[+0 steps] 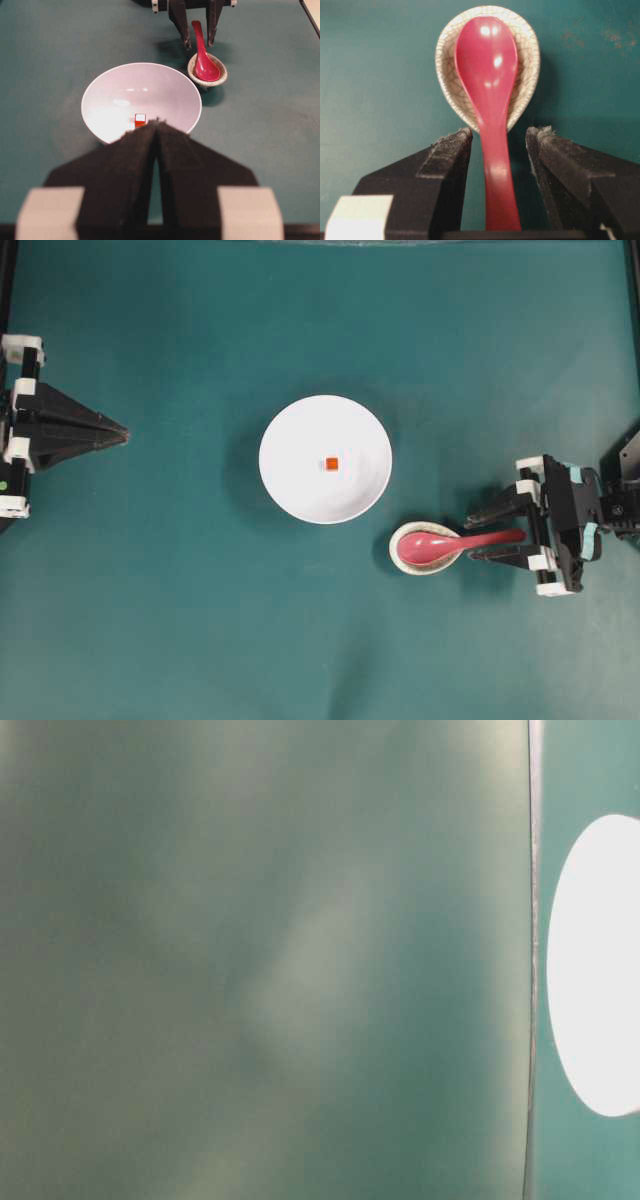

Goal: Grip the spoon and scoop the red block from the bowl with right arm.
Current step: 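Close the right gripper on the pink spoon handle and adjust grip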

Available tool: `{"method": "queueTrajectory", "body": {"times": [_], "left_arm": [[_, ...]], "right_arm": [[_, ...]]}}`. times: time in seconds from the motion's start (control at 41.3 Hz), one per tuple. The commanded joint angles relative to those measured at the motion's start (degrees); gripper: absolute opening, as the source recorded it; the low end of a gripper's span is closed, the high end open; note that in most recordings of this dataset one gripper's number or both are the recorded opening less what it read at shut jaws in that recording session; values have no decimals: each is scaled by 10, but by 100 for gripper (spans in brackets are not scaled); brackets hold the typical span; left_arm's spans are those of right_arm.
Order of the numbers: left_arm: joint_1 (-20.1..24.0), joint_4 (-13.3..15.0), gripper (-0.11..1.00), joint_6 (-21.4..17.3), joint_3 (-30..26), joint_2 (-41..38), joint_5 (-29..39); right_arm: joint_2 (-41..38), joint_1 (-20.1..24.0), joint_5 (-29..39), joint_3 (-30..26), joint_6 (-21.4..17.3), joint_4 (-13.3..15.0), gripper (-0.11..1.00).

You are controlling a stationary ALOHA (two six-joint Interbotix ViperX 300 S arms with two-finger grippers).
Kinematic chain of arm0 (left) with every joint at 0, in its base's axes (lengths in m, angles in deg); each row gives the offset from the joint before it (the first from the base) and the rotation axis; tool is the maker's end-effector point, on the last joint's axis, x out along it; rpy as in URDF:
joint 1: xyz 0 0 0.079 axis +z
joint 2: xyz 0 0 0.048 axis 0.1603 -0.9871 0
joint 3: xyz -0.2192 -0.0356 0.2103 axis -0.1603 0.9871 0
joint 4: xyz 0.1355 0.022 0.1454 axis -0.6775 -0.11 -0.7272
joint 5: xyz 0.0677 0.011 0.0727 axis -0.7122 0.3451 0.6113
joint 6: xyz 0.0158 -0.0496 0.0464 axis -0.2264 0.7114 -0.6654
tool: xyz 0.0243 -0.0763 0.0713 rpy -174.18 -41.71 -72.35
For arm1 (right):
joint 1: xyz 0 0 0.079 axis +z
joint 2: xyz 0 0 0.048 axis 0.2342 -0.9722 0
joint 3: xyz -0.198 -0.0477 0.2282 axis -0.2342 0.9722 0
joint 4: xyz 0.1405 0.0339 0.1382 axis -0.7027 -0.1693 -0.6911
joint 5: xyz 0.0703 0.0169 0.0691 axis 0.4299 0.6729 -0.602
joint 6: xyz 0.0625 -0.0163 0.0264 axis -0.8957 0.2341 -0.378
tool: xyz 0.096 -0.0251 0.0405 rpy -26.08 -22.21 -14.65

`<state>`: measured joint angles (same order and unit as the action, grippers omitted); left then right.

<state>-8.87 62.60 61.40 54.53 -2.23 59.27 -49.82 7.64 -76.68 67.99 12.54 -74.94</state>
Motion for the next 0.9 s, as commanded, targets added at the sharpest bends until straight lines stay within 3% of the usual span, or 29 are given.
{"method": "queueTrajectory", "body": {"times": [0.0,0.871], "left_arm": [[0,-2,0,1,-17,-3,-3],[0,-2,0,2,-17,-3,-3]], "right_arm": [[4,3,5,-8,-1,-6,54],[4,11,19,-11,-2,-17,45]]}}
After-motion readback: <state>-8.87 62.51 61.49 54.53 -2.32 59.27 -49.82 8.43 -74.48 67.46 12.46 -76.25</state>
